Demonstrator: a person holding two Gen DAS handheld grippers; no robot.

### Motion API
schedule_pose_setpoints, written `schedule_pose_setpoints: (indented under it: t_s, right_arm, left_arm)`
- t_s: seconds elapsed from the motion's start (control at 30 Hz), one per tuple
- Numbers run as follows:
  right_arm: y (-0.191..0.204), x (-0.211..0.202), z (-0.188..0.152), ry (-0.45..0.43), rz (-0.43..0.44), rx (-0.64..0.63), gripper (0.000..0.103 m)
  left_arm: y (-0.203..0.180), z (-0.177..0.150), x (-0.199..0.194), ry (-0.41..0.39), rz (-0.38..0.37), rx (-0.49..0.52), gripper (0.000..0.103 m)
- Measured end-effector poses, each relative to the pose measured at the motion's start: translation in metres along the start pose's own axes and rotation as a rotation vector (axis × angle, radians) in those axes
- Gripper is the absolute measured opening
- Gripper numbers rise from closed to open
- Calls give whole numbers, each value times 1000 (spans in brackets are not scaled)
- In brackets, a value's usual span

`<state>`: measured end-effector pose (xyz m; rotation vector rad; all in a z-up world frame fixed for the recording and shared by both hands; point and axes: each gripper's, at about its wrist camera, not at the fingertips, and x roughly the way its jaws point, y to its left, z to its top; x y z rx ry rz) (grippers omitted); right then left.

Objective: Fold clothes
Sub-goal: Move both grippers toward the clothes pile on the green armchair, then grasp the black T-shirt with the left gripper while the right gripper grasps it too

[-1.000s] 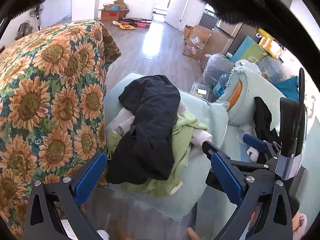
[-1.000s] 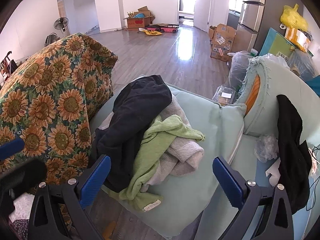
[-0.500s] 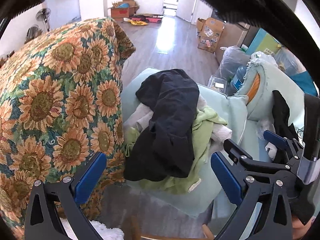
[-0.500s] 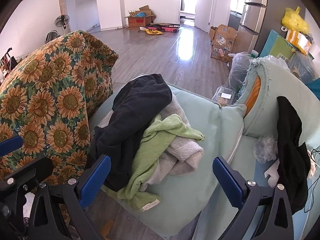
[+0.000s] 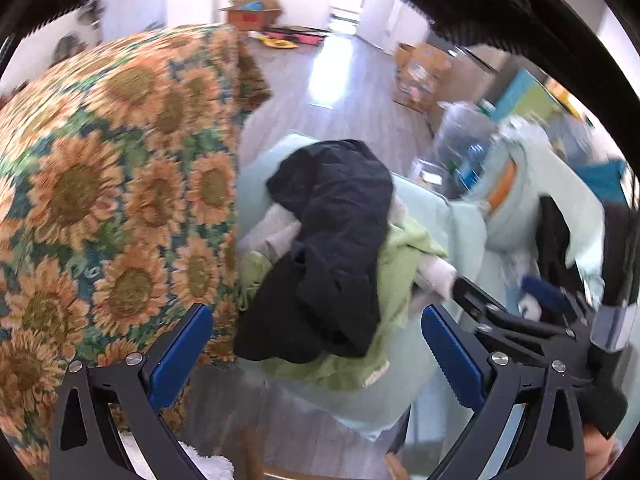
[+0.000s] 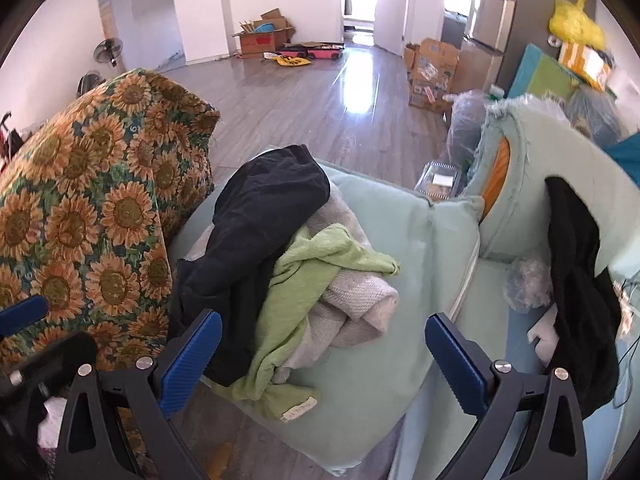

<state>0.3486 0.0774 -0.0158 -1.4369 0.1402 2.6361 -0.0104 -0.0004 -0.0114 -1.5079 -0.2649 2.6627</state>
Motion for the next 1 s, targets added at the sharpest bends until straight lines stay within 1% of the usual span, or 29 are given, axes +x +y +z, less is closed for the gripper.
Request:
schedule_pose_setpoints:
  t_s: [0.03, 0.1, 0.17, 0.2, 0.23, 0.27, 0.3, 0.4, 0.5, 0.6, 0.63, 0.67, 0.7, 0.73, 0.77, 0.8, 0.83, 0.9, 0.93, 0.97, 1.0]
  right_arm:
    - [-1, 1, 0, 2, 0, 9, 103]
    - [-3, 4, -1, 12, -1, 16, 102]
    - [-2, 6, -1, 18, -2, 10, 97]
    - [-1, 7, -2, 19, -4, 6, 96]
    - [0, 7, -2, 18, -5, 2, 96]
    - [1, 8, -3, 19, -2, 0, 93]
    - [2, 8, -4, 20, 3, -2, 91]
    - [5, 12, -5, 27, 33, -10, 90]
    - [8, 15, -4, 25, 27, -35, 85]
    - [9, 27, 1, 48, 48, -39, 82]
    - [9, 30, 2, 56, 57, -39, 77]
    - [10, 34, 4, 64, 66, -39, 68]
    - [10, 38, 6, 73, 76, -40, 62]
    - [10, 42, 8, 81, 85, -40, 52]
    - [10, 46, 9, 89, 94, -40, 45]
    - [11, 50, 11, 98, 103, -40, 42]
    - [11, 54, 13, 106, 112, -40, 38]
    - [11, 62, 17, 123, 131, -40, 36]
    - [12, 66, 19, 129, 136, -43, 36]
    - [15, 69, 21, 132, 135, -49, 36]
    - [17, 72, 23, 135, 134, -56, 37]
  left_arm:
    - [4, 1, 2, 6, 5, -21, 102]
    - [8, 0, 7, 25, -11, -39, 97]
    - [12, -1, 12, 43, -26, -56, 91]
    - [14, -1, 15, 52, -34, -65, 88]
    - [16, -2, 18, 62, -41, -74, 80]
    - [18, -2, 20, 71, -49, -82, 72]
    - [17, -3, 23, 83, -55, -80, 70]
    - [12, -5, 33, 110, -70, -64, 70]
    - [9, -7, 43, 131, -73, -52, 70]
    - [11, -6, 60, 172, -74, -69, 70]
    - [13, -5, 65, 185, -78, -80, 70]
    - [14, -6, 72, 196, -92, -88, 70]
    - [15, -7, 78, 207, -106, -97, 70]
    - [14, -7, 84, 220, -112, -97, 70]
    - [13, -8, 91, 233, -114, -94, 69]
    - [12, -8, 98, 243, -114, -94, 69]
    - [10, -8, 104, 253, -114, -94, 69]
    - [10, -8, 115, 262, -123, -109, 69]
    - [10, -7, 122, 268, -130, -124, 65]
    - [11, -6, 129, 281, -131, -139, 49]
    - [11, -6, 136, 306, -133, -155, 37]
